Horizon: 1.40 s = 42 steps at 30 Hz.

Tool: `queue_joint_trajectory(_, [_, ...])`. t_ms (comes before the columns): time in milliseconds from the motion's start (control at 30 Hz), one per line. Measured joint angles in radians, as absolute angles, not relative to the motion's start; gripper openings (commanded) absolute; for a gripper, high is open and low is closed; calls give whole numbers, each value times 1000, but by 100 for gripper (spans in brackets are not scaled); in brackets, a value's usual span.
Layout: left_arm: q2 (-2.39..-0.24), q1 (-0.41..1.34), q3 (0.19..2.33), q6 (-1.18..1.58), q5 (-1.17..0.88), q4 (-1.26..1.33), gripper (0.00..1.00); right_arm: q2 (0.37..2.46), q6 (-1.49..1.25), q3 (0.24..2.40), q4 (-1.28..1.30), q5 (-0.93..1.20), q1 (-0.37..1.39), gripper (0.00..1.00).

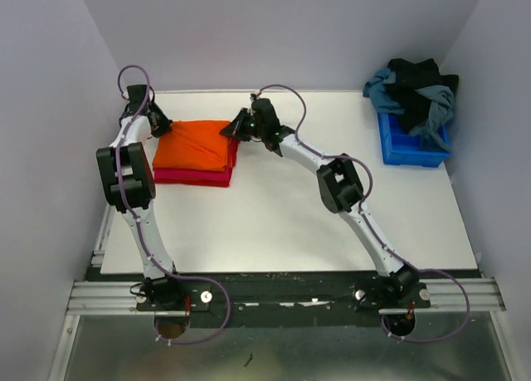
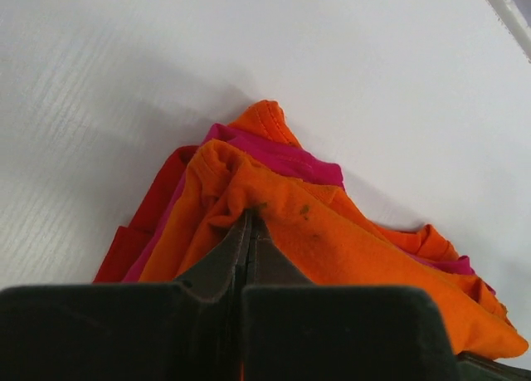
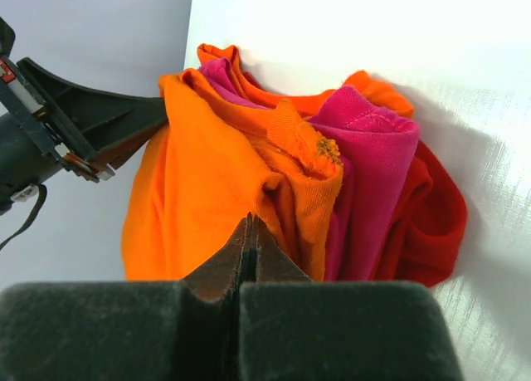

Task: Fold and stack the t-shirts
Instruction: Put the neatly folded tshirt into the corner of the board with both arms

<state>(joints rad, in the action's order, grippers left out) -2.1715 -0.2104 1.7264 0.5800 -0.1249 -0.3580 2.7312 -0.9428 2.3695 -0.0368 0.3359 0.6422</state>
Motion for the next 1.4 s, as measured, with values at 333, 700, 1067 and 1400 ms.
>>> queue_joint_trajectory(333, [-2040,-216,1637,564,-108,-373,2,2611,-904,2176,-75,329,642,1])
queue_joint_trajectory(700, [-1736,-219,1392,565,-20,-358,0,2358,-810,1905,-217,496,651,1])
queue_joint_trajectory(1067, [-1811,-224,1251,543,45,-339,0,2458,-799,1935,-172,563,714,1])
queue_joint_trajectory(1400, [-1830,-228,1269,520,92,-350,0,2473,-780,1882,-126,546,710,1])
